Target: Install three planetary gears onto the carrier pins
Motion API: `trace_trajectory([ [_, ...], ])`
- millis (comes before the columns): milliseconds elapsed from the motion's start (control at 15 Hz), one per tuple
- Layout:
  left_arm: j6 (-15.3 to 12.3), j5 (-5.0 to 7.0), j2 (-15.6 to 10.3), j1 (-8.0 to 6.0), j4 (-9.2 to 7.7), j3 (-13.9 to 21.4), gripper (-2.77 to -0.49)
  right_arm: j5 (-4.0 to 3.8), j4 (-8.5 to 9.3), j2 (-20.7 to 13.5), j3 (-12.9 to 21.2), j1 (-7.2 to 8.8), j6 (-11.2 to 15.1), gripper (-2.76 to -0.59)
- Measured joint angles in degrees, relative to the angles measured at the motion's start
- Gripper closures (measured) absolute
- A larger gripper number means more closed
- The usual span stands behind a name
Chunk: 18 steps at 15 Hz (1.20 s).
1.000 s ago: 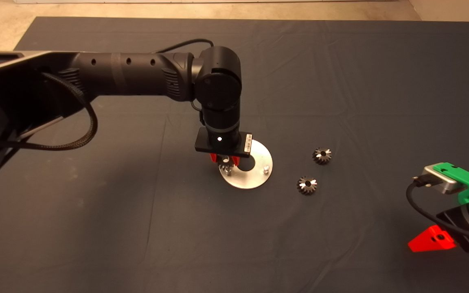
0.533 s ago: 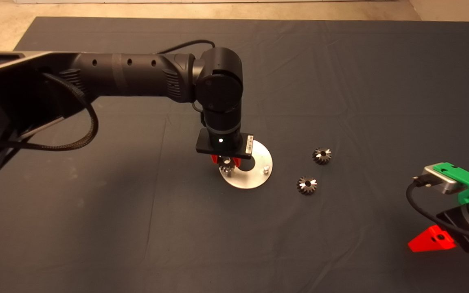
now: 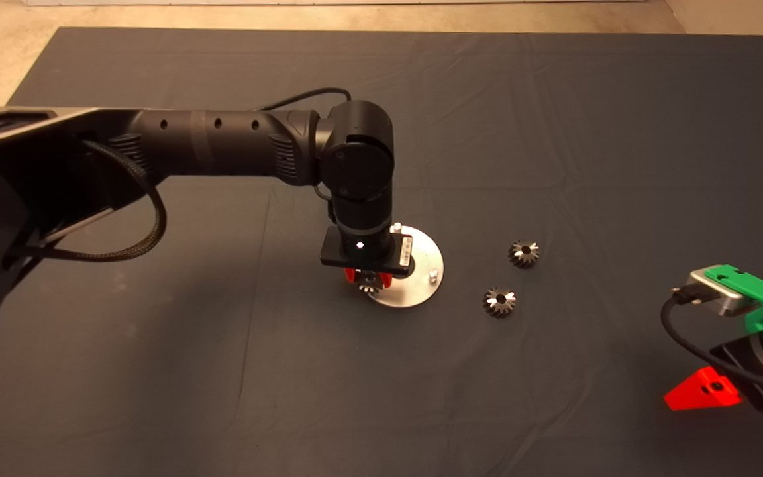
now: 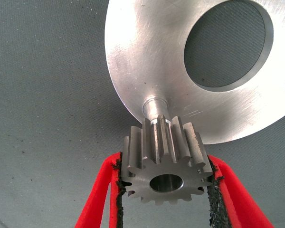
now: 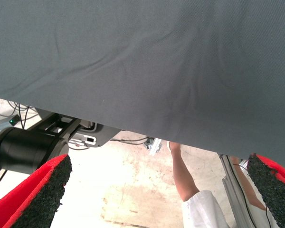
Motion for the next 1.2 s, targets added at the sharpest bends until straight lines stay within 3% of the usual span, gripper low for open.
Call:
trace_trajectory([
  [667,0.11,-0.37,0.06,-0.05,0.00,0.00,-0.86,0.00,0.00,0.00,0.00,0.00,0.00,-2.75],
  [867,0.09,-1.15,0.96,-0.05,-0.01,-0.12,-0.86,0.00,0.00,0.00,0.00,0.00,0.00,-2.75],
  [1200,0.06,-0.98,1.95,-0.20,0.00,-1.42,-0.86,0.00,0.06,-0.01,0.00,-0.13,0.00,-2.75],
])
